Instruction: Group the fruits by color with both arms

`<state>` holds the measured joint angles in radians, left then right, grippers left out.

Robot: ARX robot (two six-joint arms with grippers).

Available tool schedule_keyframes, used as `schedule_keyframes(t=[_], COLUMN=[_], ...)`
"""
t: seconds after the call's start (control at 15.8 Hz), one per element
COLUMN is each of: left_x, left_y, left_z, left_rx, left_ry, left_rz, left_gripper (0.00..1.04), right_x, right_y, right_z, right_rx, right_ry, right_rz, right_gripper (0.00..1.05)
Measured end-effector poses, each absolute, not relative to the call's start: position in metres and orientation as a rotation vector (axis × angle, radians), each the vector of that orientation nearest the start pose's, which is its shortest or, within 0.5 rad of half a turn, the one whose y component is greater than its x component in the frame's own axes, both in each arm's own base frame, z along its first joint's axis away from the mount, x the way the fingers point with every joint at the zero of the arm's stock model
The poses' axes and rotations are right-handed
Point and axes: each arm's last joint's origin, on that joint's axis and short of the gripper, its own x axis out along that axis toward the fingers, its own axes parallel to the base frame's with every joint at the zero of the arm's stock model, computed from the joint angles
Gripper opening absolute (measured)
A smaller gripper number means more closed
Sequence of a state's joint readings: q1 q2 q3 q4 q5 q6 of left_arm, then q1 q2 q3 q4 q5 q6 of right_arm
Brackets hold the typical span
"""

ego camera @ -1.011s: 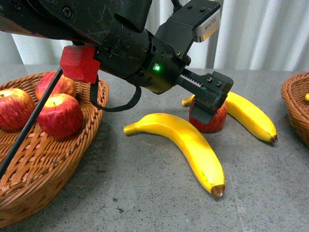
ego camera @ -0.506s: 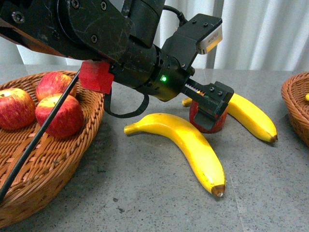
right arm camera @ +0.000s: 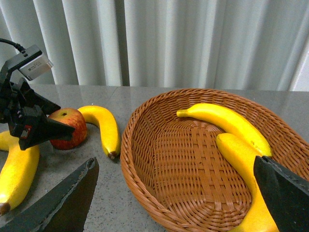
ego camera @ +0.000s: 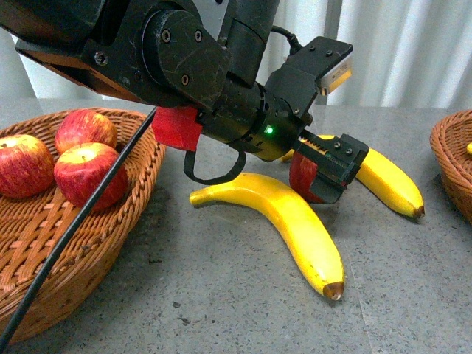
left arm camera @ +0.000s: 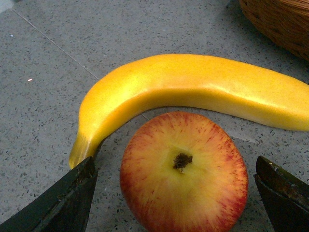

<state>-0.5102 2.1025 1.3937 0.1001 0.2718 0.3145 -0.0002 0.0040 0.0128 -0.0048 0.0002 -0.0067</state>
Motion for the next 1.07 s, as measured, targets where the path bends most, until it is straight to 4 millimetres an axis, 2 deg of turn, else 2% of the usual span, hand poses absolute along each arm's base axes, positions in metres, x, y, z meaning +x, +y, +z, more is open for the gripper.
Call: schedule_keyframes(t=[0.38, 0.51, 0.63, 1.07], left_x=[0.397, 0.398, 0.398, 0.399], left_y=[-0.234, -0.235, -0.235, -0.234], left_z=[0.149, 0.152, 0.152, 0.157], left_rx=[0.366, 0.364, 0.366, 0.383], left_ry=[0.523, 0.511, 0.511, 0.499], left_rz=[-0.863, -0.862, -0.858, -0.816], left_gripper=[0.97, 0.76, 0.68, 0.67], right_x=[0.097, 0.097, 0.097, 0.097], right_y=[0.0, 0.0, 0.0, 0.0], right_z=[0.167, 0.167, 0.167, 0.167], right_rx=[-0.007, -0.007, -0.007, -0.007], right_ry=[-0.004, -0.004, -0.004, -0.004], right_rz=[0.0, 0.0, 0.0, 0.0], right_gripper=[0.98, 0.98, 0.98, 0.98])
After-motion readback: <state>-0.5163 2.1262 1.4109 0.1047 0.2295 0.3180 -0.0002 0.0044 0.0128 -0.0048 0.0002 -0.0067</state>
